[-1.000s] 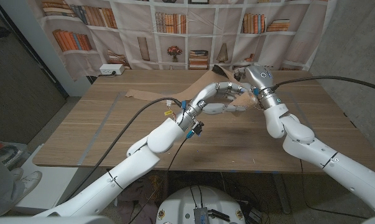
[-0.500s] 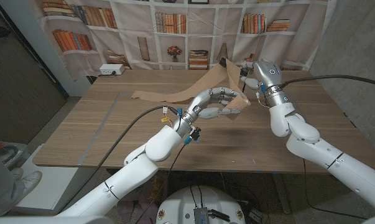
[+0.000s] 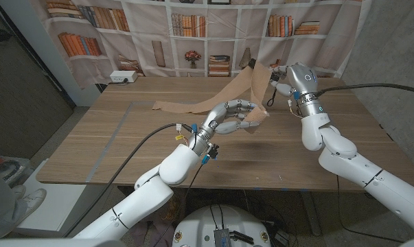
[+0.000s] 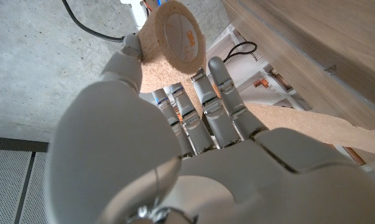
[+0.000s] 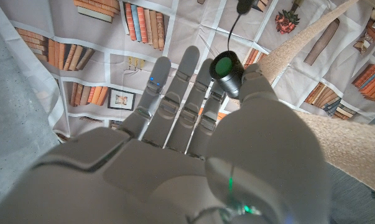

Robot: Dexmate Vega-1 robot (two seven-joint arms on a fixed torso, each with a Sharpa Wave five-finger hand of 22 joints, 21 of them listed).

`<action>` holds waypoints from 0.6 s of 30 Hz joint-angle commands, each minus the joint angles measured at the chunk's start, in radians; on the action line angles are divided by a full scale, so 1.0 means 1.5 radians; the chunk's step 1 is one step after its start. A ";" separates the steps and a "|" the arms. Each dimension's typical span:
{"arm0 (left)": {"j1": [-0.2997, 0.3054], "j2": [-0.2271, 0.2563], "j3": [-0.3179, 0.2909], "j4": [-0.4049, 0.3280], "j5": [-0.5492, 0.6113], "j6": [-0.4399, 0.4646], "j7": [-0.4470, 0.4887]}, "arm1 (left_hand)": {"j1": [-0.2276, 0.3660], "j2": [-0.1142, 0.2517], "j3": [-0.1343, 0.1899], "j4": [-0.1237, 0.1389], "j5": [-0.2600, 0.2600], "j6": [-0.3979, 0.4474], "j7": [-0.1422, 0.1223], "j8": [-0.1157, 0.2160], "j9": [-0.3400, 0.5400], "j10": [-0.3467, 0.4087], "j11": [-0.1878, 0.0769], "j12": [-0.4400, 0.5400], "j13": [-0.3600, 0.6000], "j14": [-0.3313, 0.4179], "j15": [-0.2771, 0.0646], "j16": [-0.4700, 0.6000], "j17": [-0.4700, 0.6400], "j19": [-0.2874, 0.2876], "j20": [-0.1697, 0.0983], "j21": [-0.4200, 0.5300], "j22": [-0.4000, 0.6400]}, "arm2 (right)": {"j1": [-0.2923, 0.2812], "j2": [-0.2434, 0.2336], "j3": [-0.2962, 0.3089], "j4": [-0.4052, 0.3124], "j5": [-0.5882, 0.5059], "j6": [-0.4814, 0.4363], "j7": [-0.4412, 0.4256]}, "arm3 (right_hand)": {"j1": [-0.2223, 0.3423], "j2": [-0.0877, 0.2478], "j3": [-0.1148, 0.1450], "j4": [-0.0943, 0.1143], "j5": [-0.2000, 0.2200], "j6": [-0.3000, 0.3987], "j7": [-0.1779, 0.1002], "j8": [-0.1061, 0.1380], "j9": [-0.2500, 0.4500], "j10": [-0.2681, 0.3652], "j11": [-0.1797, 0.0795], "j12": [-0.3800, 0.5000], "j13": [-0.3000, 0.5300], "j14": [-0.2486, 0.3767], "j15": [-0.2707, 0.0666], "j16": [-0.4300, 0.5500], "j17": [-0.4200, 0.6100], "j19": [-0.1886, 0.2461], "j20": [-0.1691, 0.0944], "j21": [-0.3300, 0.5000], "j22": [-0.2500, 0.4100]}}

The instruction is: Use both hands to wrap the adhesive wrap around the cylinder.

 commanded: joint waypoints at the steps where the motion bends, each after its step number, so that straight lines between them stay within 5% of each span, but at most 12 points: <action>1: 0.018 -0.012 -0.010 0.007 0.000 0.001 0.043 | 0.117 0.123 0.001 0.003 0.005 0.072 0.071 0.004 0.004 0.000 -0.003 0.005 0.003 0.006 -0.045 0.003 0.004 -0.003 -0.060 0.004 0.001 | -0.012 -0.006 0.015 -0.006 0.013 0.001 -0.018 | 0.079 0.081 0.002 0.003 0.003 0.023 -0.019 0.005 0.003 0.023 -0.018 0.005 0.002 0.005 -0.054 -0.001 0.001 -0.001 -0.108 0.002 0.001; 6: 0.033 -0.008 -0.026 0.004 -0.009 0.005 0.059 | 0.117 0.123 0.001 0.003 0.005 0.069 0.071 0.004 0.003 0.000 -0.003 0.006 0.004 0.005 -0.045 0.003 0.005 -0.003 -0.060 0.005 0.000 | -0.023 -0.010 0.025 -0.014 0.018 0.001 -0.026 | 0.079 0.081 0.002 0.003 0.004 0.023 -0.019 0.004 0.003 0.023 -0.018 0.004 0.002 0.005 -0.054 -0.001 0.001 -0.001 -0.108 0.003 0.000; 9: 0.047 -0.025 -0.036 0.012 -0.095 -0.016 0.043 | 0.117 0.123 0.001 0.003 0.005 0.070 0.071 0.004 0.004 0.000 -0.003 0.006 0.004 0.005 -0.045 0.003 0.005 -0.004 -0.060 0.005 0.000 | -0.031 -0.012 0.031 -0.021 0.019 0.000 -0.032 | 0.079 0.082 0.002 0.003 0.004 0.023 -0.019 0.004 0.003 0.024 -0.018 0.004 0.002 0.005 -0.054 -0.001 0.001 -0.001 -0.108 0.002 -0.001; 12: 0.043 -0.012 -0.037 0.005 -0.035 -0.012 0.065 | 0.117 0.123 0.001 0.003 0.005 0.071 0.071 0.005 0.004 0.000 -0.003 0.006 0.004 0.005 -0.045 0.003 0.005 -0.004 -0.060 0.006 0.000 | -0.039 -0.016 0.035 -0.029 0.018 -0.004 -0.031 | 0.079 0.081 0.002 0.003 0.004 0.023 -0.019 0.004 0.003 0.024 -0.018 0.004 0.002 0.005 -0.054 -0.002 0.001 -0.001 -0.108 0.003 -0.002; 18: 0.047 -0.017 -0.047 0.021 -0.057 -0.015 0.069 | 0.117 0.123 0.001 0.003 0.004 0.069 0.071 0.006 0.004 0.000 -0.003 0.006 0.005 0.005 -0.045 0.004 0.006 -0.005 -0.060 0.007 0.000 | -0.054 -0.025 0.043 -0.047 0.012 0.001 -0.037 | 0.078 0.081 0.001 0.003 0.004 0.023 -0.019 0.004 0.003 0.024 -0.018 0.004 0.003 0.005 -0.054 -0.002 0.001 -0.001 -0.108 0.004 -0.002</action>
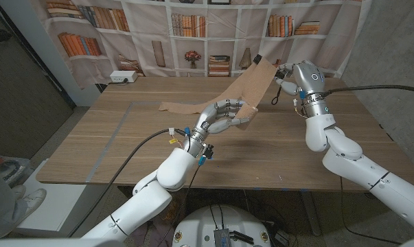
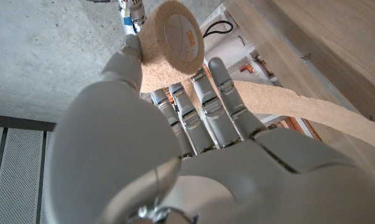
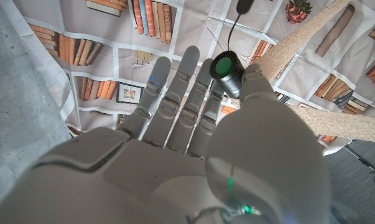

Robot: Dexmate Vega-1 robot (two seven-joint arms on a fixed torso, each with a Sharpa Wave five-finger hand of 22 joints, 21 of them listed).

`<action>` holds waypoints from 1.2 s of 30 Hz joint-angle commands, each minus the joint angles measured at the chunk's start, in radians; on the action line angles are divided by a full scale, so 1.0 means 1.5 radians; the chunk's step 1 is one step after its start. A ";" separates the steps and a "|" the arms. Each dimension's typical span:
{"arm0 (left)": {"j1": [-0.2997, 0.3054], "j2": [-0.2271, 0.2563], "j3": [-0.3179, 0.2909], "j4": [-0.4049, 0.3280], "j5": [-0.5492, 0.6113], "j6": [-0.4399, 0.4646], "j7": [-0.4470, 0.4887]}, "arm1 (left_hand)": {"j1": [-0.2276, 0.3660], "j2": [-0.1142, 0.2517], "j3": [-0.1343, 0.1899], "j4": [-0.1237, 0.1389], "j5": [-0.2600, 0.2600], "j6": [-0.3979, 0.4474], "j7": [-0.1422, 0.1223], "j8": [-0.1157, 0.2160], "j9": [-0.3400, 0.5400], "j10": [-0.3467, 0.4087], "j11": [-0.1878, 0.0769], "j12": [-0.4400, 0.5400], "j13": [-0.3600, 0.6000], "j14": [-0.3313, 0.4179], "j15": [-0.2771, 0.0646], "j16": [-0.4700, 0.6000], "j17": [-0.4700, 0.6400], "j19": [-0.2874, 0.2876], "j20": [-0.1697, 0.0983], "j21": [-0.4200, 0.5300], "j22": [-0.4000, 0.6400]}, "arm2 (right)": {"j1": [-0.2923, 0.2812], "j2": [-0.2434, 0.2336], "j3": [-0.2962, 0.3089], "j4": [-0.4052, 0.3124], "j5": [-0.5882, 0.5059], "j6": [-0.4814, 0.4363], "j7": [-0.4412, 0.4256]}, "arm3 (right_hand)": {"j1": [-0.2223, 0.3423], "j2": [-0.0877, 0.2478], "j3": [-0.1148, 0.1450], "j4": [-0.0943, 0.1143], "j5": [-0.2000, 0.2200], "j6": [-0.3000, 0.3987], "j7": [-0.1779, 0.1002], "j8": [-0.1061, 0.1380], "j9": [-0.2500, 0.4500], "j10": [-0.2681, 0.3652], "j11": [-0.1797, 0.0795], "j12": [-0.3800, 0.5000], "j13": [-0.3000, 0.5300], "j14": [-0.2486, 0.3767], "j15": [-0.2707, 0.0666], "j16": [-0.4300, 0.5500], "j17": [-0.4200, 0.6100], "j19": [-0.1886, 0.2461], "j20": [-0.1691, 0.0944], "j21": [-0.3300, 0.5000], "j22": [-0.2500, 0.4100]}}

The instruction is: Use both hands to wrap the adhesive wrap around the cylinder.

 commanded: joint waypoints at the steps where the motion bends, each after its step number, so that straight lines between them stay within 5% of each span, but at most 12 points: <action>1: 0.014 -0.004 -0.025 0.021 -0.034 -0.013 0.009 | 0.117 0.123 0.001 0.003 0.005 0.069 0.070 0.003 0.004 0.001 -0.004 0.004 0.001 0.005 -0.045 0.004 0.002 -0.002 -0.063 0.007 -0.001 | -0.028 -0.014 0.017 -0.029 -0.005 0.002 -0.017 | 0.078 0.081 0.002 0.004 0.004 0.023 -0.019 0.003 0.004 0.024 -0.018 0.002 0.003 0.005 -0.054 -0.002 0.001 -0.001 -0.108 0.003 0.001; 36: 0.021 0.002 -0.045 0.026 -0.073 0.007 0.025 | 0.117 0.124 0.001 0.003 0.005 0.068 0.069 0.007 0.004 0.000 -0.004 0.004 0.003 0.003 -0.045 0.005 0.005 -0.006 -0.062 0.011 -0.002 | -0.112 -0.029 0.080 -0.094 -0.016 0.084 -0.041 | 0.078 0.082 0.002 0.005 0.004 0.023 -0.019 0.002 0.004 0.025 -0.018 0.000 0.004 0.007 -0.054 -0.003 0.002 -0.001 -0.108 0.005 -0.004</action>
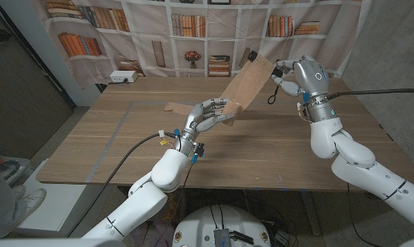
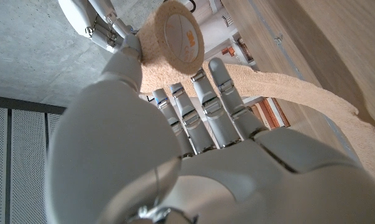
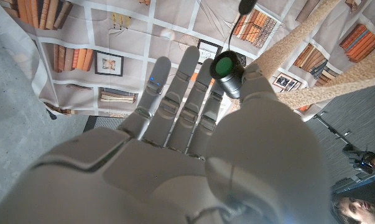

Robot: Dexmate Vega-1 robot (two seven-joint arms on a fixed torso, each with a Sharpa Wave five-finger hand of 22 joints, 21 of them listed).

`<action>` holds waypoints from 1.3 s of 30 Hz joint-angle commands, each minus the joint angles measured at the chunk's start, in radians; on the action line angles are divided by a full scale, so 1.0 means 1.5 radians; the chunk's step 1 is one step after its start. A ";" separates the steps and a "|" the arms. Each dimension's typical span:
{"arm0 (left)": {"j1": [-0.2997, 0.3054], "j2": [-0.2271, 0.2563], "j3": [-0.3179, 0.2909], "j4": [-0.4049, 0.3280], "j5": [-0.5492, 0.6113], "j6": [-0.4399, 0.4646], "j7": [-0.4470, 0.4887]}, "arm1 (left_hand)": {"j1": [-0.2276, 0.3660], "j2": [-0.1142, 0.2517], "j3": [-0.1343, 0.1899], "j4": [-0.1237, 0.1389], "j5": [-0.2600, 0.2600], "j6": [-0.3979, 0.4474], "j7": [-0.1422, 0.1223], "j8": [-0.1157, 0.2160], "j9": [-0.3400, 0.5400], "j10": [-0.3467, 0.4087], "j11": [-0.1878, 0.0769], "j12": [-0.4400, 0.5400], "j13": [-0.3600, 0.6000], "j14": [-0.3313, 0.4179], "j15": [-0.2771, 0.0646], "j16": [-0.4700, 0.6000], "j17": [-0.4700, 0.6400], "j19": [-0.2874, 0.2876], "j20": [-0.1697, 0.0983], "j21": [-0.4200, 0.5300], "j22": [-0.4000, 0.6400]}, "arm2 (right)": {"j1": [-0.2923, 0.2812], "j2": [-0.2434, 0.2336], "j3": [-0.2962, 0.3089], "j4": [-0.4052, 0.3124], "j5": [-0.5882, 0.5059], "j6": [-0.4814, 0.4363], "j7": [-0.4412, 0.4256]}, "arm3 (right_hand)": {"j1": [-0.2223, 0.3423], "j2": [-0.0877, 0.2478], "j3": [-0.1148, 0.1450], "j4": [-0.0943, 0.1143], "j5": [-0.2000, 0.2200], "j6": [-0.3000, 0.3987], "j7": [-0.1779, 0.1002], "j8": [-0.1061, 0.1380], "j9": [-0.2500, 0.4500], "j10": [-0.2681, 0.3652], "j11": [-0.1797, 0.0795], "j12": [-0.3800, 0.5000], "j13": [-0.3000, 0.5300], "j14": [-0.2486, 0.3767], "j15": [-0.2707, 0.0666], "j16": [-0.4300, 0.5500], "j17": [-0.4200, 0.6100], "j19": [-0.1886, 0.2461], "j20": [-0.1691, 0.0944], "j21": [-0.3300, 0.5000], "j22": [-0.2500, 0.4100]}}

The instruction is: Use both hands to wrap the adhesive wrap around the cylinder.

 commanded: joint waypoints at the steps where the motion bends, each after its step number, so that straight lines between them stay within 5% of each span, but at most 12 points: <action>1: -0.001 0.013 -0.006 -0.003 -0.017 0.010 -0.010 | 0.117 0.124 0.001 0.003 0.005 0.069 0.067 0.005 0.003 0.002 -0.002 0.002 0.004 0.005 -0.043 0.005 0.002 0.000 -0.063 0.006 0.001 | -0.031 0.005 0.024 -0.012 0.013 0.028 -0.001 | 0.077 0.082 0.003 0.004 0.004 0.023 -0.019 0.004 0.004 0.022 -0.016 0.003 0.001 0.007 -0.054 -0.001 0.002 -0.001 -0.108 0.006 0.000; 39: -0.019 0.041 -0.041 0.004 -0.038 0.011 -0.017 | 0.116 0.125 0.001 0.004 0.004 0.067 0.067 0.007 0.002 0.001 -0.002 0.002 0.005 0.004 -0.043 0.005 0.004 -0.005 -0.061 0.010 0.000 | -0.105 0.028 0.062 -0.047 -0.011 0.058 -0.015 | 0.077 0.082 0.003 0.004 0.004 0.023 -0.019 0.003 0.005 0.024 -0.016 0.002 0.003 0.008 -0.054 -0.001 0.003 -0.001 -0.109 0.008 -0.005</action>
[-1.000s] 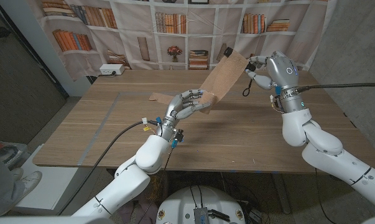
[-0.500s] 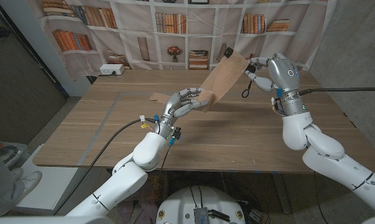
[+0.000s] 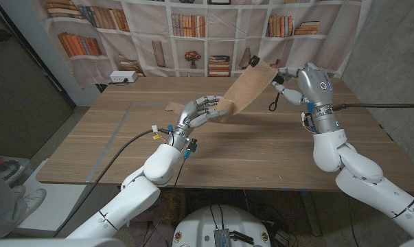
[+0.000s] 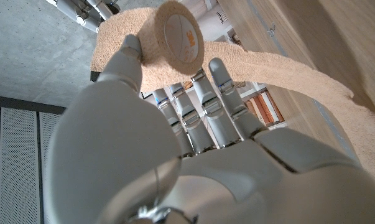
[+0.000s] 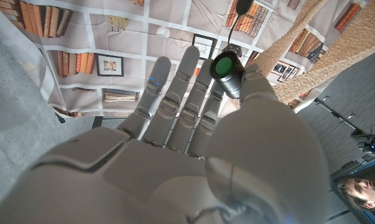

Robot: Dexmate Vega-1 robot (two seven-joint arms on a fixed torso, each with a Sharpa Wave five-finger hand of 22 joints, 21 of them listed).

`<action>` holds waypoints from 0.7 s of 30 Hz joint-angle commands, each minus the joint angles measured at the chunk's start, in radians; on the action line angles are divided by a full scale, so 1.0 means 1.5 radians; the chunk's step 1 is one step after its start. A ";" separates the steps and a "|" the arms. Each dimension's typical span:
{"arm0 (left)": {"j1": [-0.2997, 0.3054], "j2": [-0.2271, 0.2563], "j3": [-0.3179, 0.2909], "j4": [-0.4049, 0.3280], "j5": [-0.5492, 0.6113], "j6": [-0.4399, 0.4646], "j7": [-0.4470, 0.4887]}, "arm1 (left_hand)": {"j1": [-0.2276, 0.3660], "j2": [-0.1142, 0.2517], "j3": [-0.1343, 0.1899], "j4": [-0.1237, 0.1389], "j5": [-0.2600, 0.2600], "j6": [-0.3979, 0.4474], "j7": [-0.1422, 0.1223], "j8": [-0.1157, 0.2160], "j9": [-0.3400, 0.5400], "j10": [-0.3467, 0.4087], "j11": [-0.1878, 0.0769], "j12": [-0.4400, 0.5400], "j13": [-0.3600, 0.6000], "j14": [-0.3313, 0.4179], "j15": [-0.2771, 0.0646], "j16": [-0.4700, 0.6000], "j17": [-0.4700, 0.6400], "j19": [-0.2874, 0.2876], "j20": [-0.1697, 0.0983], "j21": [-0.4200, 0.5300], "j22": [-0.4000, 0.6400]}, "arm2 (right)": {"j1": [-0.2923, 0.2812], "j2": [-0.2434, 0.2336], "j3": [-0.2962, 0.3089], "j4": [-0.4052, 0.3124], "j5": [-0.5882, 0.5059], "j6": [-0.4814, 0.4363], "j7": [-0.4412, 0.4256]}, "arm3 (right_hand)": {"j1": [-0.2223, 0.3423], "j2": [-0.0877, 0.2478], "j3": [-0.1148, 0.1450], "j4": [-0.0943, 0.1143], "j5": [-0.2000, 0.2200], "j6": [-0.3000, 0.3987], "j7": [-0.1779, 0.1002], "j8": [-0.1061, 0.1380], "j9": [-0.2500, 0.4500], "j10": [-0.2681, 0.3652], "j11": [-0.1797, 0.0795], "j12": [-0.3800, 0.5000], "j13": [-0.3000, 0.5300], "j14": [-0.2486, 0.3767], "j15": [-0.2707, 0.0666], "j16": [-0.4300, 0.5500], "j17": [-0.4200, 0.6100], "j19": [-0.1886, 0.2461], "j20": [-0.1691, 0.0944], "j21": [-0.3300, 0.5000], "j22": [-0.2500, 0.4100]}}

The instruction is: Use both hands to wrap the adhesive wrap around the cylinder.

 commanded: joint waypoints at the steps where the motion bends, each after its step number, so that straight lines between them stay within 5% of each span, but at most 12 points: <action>1: -0.005 0.013 -0.018 0.001 0.006 0.001 0.005 | 0.116 0.125 0.001 0.004 0.004 0.067 0.066 0.005 0.001 0.002 -0.003 0.004 0.002 0.005 -0.042 0.003 0.001 -0.002 -0.059 0.005 -0.001 | -0.012 0.000 0.004 -0.009 -0.011 0.017 0.006 | 0.075 0.083 0.003 0.005 0.004 0.023 -0.019 0.004 0.002 0.024 -0.016 0.005 0.002 0.008 -0.054 -0.001 0.003 -0.002 -0.108 0.002 0.001; 21: -0.012 0.012 -0.044 0.012 0.023 -0.011 0.025 | 0.116 0.125 0.002 0.003 0.004 0.066 0.068 0.006 0.001 0.002 -0.003 0.004 0.002 0.003 -0.042 0.003 0.001 -0.004 -0.058 0.007 -0.001 | -0.018 -0.007 0.008 -0.004 -0.022 0.054 0.012 | 0.075 0.083 0.003 0.005 0.004 0.023 -0.019 0.003 0.002 0.024 -0.016 0.004 0.002 0.008 -0.054 -0.002 0.004 -0.002 -0.108 0.002 -0.002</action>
